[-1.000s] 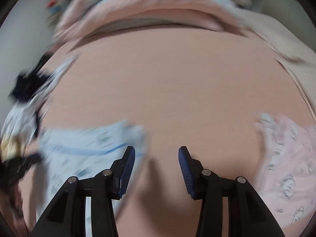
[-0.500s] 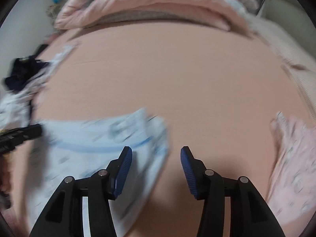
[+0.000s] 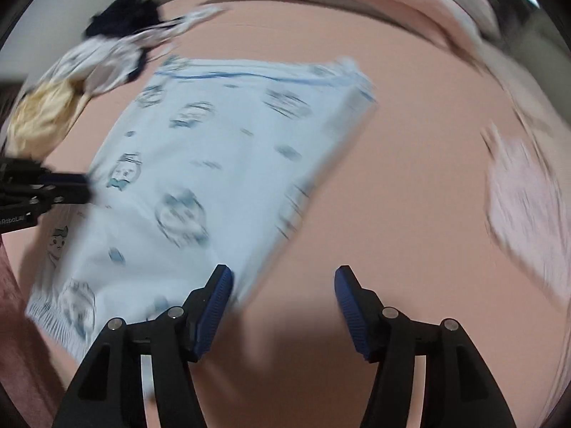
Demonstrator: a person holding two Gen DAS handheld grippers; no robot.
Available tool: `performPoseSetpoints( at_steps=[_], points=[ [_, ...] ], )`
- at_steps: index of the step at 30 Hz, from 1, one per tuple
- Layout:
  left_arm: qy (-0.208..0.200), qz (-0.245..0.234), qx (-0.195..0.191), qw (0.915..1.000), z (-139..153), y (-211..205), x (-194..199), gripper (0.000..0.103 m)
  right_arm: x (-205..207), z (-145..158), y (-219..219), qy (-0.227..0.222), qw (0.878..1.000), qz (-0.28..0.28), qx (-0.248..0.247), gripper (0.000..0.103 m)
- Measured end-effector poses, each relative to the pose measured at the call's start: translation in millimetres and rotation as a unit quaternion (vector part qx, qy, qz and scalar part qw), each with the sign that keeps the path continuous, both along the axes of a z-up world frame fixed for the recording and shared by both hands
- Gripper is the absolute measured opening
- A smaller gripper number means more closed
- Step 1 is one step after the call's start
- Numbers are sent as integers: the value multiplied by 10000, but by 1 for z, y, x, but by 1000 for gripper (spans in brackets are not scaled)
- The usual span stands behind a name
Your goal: Fold clothes
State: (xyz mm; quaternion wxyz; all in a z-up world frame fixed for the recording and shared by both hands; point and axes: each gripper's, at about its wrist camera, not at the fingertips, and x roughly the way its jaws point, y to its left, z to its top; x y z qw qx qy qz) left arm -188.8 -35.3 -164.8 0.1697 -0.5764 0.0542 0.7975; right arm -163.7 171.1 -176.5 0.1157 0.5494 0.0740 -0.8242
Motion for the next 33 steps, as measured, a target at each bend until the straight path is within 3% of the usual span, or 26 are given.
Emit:
performPoseSetpoints(
  at_steps=[3,5,7,10,11,14,19,22,24,26,29,32,33],
  points=[
    [196,-223,444,9986,18,9,20,16,13,12,-6,148,9993,-113,-326,60],
    [413,-557,659,9954,26,28,38,30,28,15,-23,157,9980,96,-597,60],
    [382,-709,308,9963,13,38,54,44,39,2,-46,13,9988,357,-335,60],
    [97,-830,-271,9961,-9,38,73,44,59,-5,-54,177,9979,623,-28,60],
    [198,-803,-199,9964,-4,29,82,44,65,-3,-49,184,9978,638,-29,61],
    [16,-242,-13,9997,4,-8,93,46,74,9,-15,42,9991,344,-258,63],
    [310,622,708,9951,18,-33,98,46,65,31,-25,499,9976,156,-448,65],
    [267,663,470,9963,1,-6,90,46,58,20,-33,424,9979,223,-440,65],
    [242,693,329,9968,-9,10,85,46,75,-14,-23,185,9992,337,-147,65],
    [252,760,410,9959,-6,7,84,48,85,-9,-4,406,9980,462,-113,65],
    [267,861,533,9945,0,1,84,48,90,-3,25,306,9985,328,-329,66],
    [282,961,655,9928,5,-4,83,47,89,-5,38,411,9991,-29,-122,66],
    [291,976,707,9923,6,-5,83,47,87,-1,40,434,9984,-113,-357,66]
  ],
)
